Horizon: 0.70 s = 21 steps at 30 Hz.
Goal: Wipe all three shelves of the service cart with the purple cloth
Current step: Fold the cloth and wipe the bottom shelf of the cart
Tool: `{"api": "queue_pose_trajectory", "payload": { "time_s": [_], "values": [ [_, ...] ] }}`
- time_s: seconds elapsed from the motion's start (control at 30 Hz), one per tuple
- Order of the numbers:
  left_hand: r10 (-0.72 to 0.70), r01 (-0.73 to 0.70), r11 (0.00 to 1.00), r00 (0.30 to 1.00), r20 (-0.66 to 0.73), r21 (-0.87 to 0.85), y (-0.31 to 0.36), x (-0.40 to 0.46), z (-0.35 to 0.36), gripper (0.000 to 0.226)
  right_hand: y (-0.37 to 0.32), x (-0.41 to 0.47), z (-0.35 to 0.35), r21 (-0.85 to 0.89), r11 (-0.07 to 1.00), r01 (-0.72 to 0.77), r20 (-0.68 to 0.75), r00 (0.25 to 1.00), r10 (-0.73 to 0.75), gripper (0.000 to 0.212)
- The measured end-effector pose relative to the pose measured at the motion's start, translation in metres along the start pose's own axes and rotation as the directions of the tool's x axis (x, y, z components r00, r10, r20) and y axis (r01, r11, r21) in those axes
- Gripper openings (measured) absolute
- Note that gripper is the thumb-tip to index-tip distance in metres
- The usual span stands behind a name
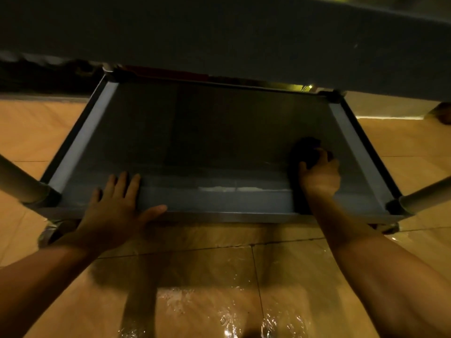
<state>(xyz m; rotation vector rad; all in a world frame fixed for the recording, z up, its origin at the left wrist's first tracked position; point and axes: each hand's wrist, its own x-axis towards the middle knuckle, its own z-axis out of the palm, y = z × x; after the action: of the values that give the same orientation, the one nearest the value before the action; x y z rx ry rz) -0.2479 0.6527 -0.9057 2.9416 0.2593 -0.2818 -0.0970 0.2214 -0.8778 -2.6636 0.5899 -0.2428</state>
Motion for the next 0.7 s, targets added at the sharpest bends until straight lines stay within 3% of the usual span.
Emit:
{"api": "queue_pose_trajectory", "payload": {
  "time_s": [0.2,0.3,0.37,0.47,0.53,0.6,0.7],
  "values": [
    [0.024,-0.024,1.000,1.000,0.005,-0.003,0.006,-0.005,-0.003,0.112,-0.084,-0.059,0.032,0.111,0.975,0.195,0.127,0.970,-0.208,0.057],
    [0.027,-0.023,0.998,0.997,0.078,-0.050,0.008,-0.010,-0.017,0.119,-0.153,-0.128,0.059,0.198,0.901,0.387,0.252,0.868,-0.428,0.058],
    [0.063,-0.057,0.997,0.988,0.138,-0.050,0.007,-0.018,-0.031,0.123,-0.182,-0.156,0.069,0.221,0.878,0.424,0.292,0.830,-0.475,0.058],
    [0.071,-0.070,0.997,0.994,0.085,-0.008,-0.014,-0.042,-0.046,0.119,-0.189,-0.146,0.062,0.214,0.871,0.443,0.292,0.822,-0.490,0.055],
    [0.037,-0.037,0.999,0.997,0.064,-0.008,-0.038,-0.053,-0.053,0.118,-0.176,-0.125,0.051,0.163,0.879,0.449,0.207,0.855,-0.475,0.055],
    [0.074,-0.076,0.993,0.997,0.027,0.090,-0.063,-0.061,-0.053,0.114,-0.163,-0.101,0.045,0.143,0.926,0.350,0.109,0.924,-0.366,0.057],
    [0.163,-0.176,0.958,0.984,0.074,0.227,-0.081,-0.069,-0.040,0.106,-0.155,-0.084,0.047,0.083,0.987,0.140,0.168,0.974,-0.153,0.056]
  ]
}}
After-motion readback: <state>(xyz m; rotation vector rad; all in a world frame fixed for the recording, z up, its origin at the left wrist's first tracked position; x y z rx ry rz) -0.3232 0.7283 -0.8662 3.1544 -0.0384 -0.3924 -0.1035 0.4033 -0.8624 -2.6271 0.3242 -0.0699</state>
